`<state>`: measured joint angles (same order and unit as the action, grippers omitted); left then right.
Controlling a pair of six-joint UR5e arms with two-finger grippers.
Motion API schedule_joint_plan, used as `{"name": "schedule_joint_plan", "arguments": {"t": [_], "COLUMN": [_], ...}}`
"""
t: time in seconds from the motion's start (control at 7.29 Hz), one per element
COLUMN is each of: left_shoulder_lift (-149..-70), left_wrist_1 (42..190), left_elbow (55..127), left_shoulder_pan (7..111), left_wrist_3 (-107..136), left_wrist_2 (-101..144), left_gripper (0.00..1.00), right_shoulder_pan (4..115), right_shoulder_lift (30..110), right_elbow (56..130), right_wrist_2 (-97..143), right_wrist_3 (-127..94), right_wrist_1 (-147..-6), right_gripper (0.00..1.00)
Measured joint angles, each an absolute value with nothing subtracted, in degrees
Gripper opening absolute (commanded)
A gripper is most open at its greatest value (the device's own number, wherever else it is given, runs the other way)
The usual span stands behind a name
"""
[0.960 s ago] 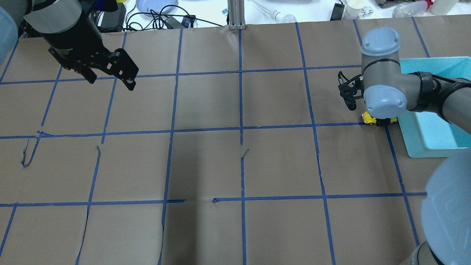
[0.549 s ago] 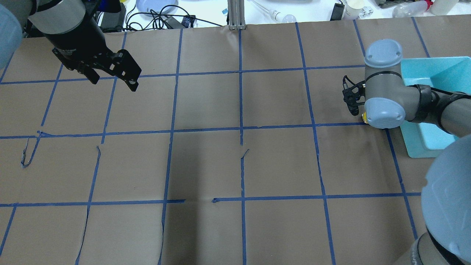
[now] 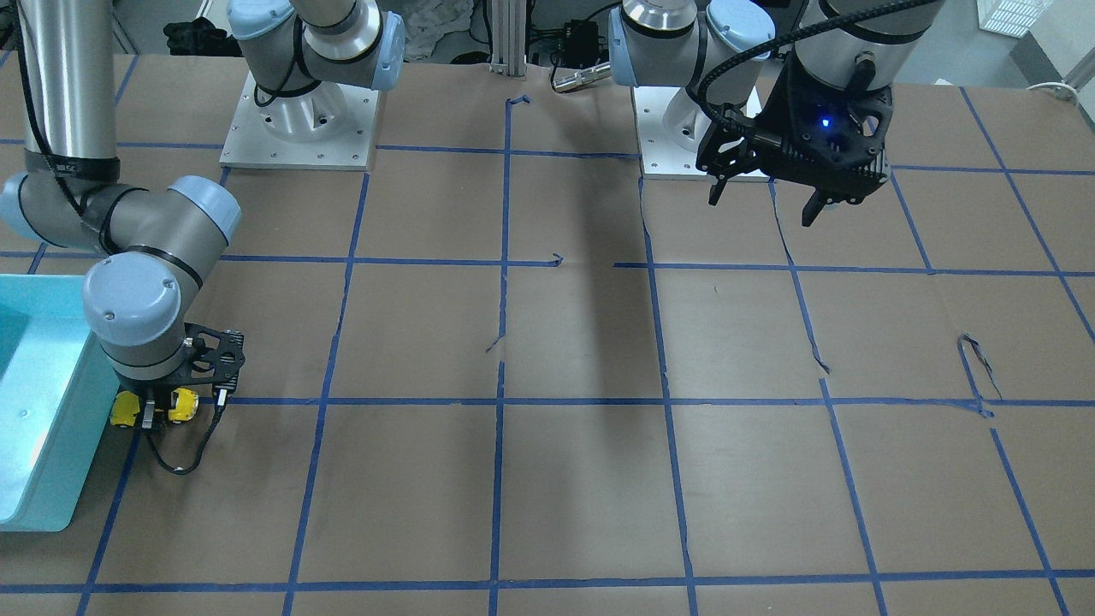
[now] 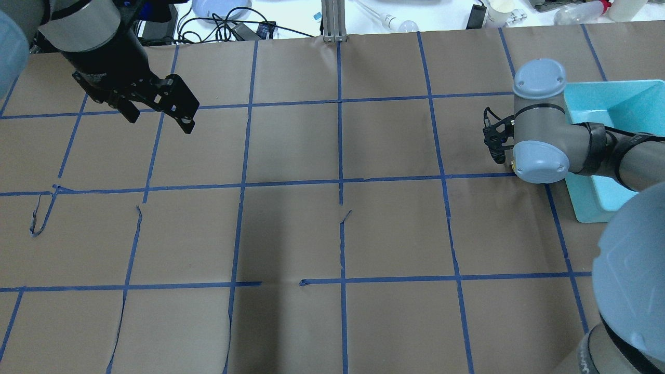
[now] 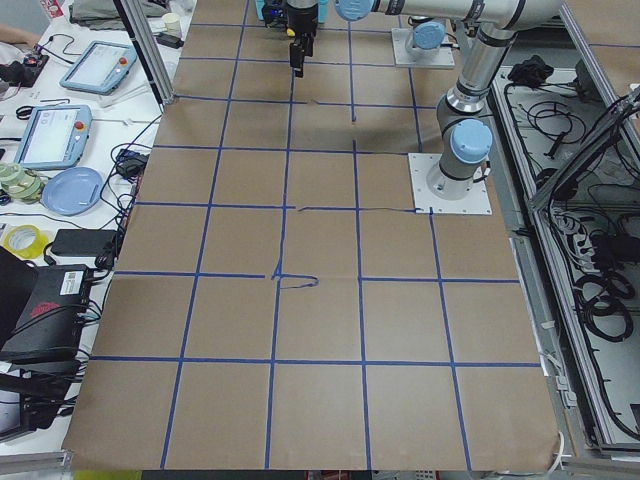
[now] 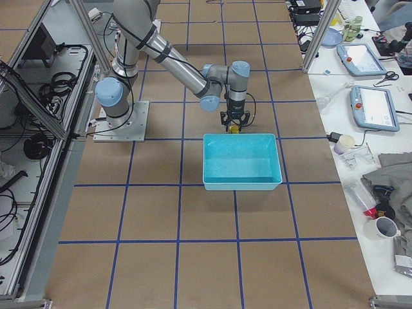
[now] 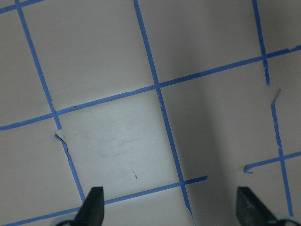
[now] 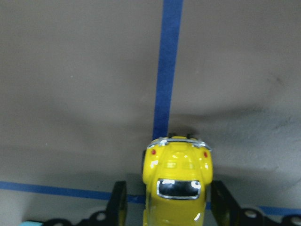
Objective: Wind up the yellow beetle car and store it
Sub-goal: 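Close the right gripper on the yellow car and lift it, then carry the car over the blue tray and open the right gripper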
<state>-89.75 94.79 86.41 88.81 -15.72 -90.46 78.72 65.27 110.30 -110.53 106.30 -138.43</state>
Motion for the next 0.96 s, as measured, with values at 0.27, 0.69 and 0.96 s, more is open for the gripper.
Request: {"name": "schedule_joint_plan", "arguments": {"t": [0.27,0.69,0.96], "left_shoulder_lift": [-89.6,-89.5,-89.6], "left_wrist_1": [94.8,94.8,94.8], "left_elbow": [87.0,87.3,87.3], "left_shoulder_pan": [88.8,88.9,88.9], "left_wrist_3": [-15.7,-15.7,-15.7], "left_wrist_2": [-90.5,-90.9,-91.2], "left_gripper": [1.0,1.0,1.0], "right_shoulder_pan": [79.3,84.6,85.3], "right_shoulder_lift": [66.0,69.9,70.8], "right_elbow": [110.2,108.1,101.2], "right_wrist_2": [-108.6,-105.8,-107.5], "right_wrist_3": [105.5,101.3,99.8], "right_wrist_1": [-138.1,-134.0,-125.1], "right_gripper": [0.0,0.0,0.0]}}
